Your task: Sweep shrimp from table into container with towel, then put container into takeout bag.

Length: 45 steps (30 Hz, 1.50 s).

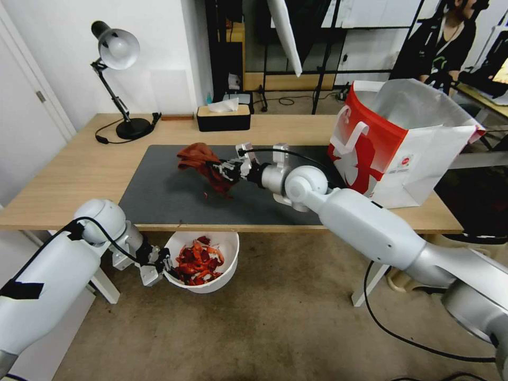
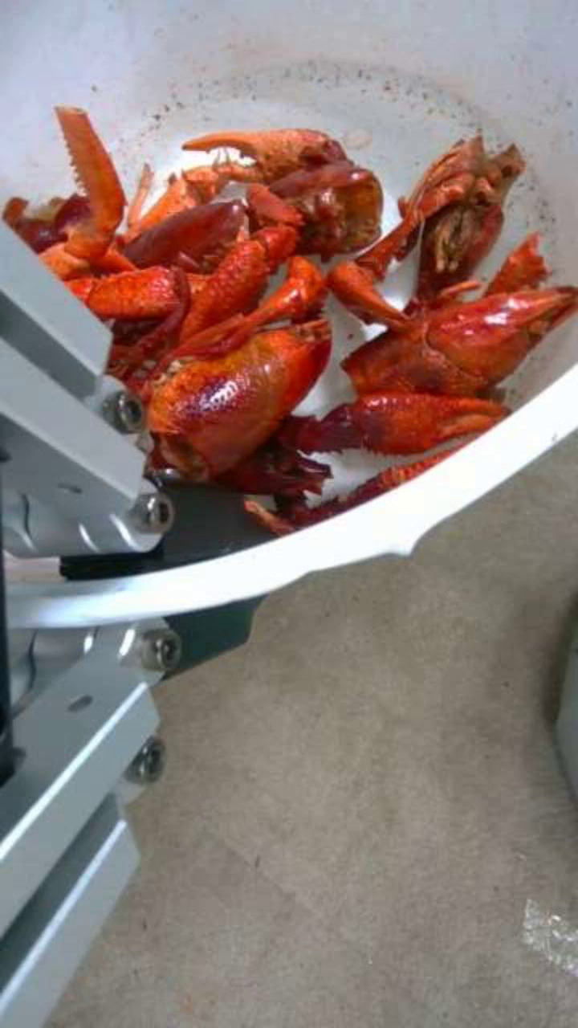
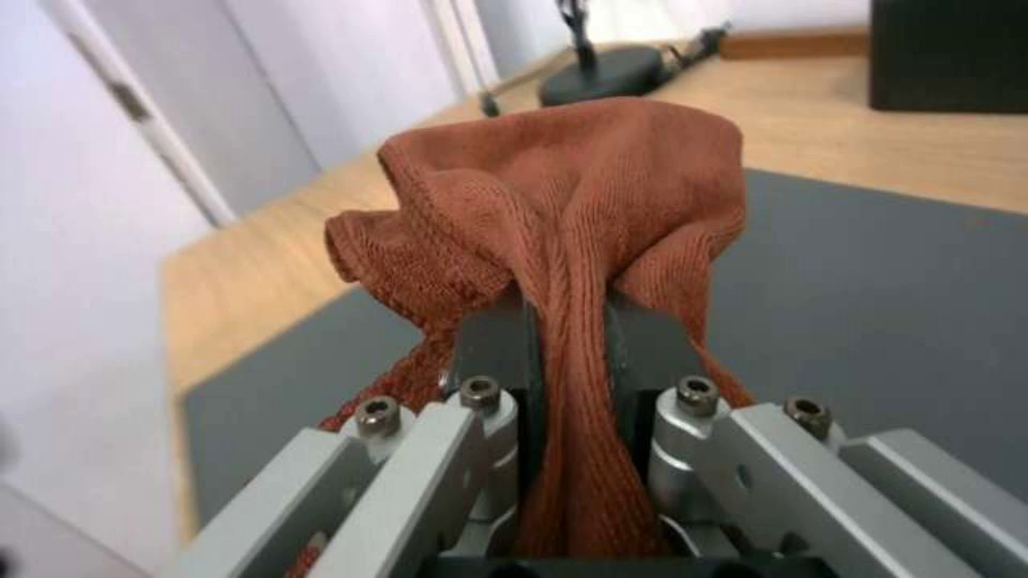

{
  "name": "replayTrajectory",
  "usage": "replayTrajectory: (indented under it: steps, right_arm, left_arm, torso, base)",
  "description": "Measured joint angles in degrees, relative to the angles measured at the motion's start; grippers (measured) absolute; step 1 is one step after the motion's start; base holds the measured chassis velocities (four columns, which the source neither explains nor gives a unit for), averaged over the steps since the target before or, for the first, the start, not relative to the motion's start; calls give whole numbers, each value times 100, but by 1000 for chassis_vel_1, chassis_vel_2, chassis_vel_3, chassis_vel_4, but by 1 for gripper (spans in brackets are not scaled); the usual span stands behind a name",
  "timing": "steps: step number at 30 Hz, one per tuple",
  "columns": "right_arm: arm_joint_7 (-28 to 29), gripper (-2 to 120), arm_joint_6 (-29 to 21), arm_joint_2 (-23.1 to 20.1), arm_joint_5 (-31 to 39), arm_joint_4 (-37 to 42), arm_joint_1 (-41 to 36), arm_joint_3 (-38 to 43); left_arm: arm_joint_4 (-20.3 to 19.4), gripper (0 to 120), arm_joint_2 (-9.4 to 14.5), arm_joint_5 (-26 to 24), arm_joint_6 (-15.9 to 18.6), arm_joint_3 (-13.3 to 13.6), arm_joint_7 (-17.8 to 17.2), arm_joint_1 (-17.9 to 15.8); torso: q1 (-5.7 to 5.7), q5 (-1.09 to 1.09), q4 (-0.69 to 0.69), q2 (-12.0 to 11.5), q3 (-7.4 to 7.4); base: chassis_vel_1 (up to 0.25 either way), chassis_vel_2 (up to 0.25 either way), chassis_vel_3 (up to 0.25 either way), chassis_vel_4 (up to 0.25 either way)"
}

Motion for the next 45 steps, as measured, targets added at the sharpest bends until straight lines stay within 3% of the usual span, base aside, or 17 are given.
replayTrajectory:
  steps: [7, 14, 28, 45]
  right_arm:
    - [207, 9, -196, 429, -352, -607, 183, -206]
    - [420, 9, -488, 595, -587, -751, 246, -344]
    - [524, 9, -912, 534, -761, -649, 303, -555]
    - [476, 9, -1017, 167, -467, 402, 254, -1099]
  left_arm:
    - [-11, 0, 140, -79, 0, -106, 0, 58]
    - [16, 0, 250, -140, 0, -202, 0, 112]
    - [10, 0, 271, -205, -1, -285, 0, 192]
    - [43, 0, 247, -223, -2, -324, 0, 178]
  torso:
    - [0, -1, -1, 0, 0]
    - [-1, -1, 0, 0, -1]
    - [-1, -1, -1, 0, -1]
    - [-1, 0, -1, 0, -1]
  base:
    - [0, 0, 0, 0]
    - [0, 0, 0, 0]
    - [0, 0, 0, 0]
    - [0, 0, 0, 0]
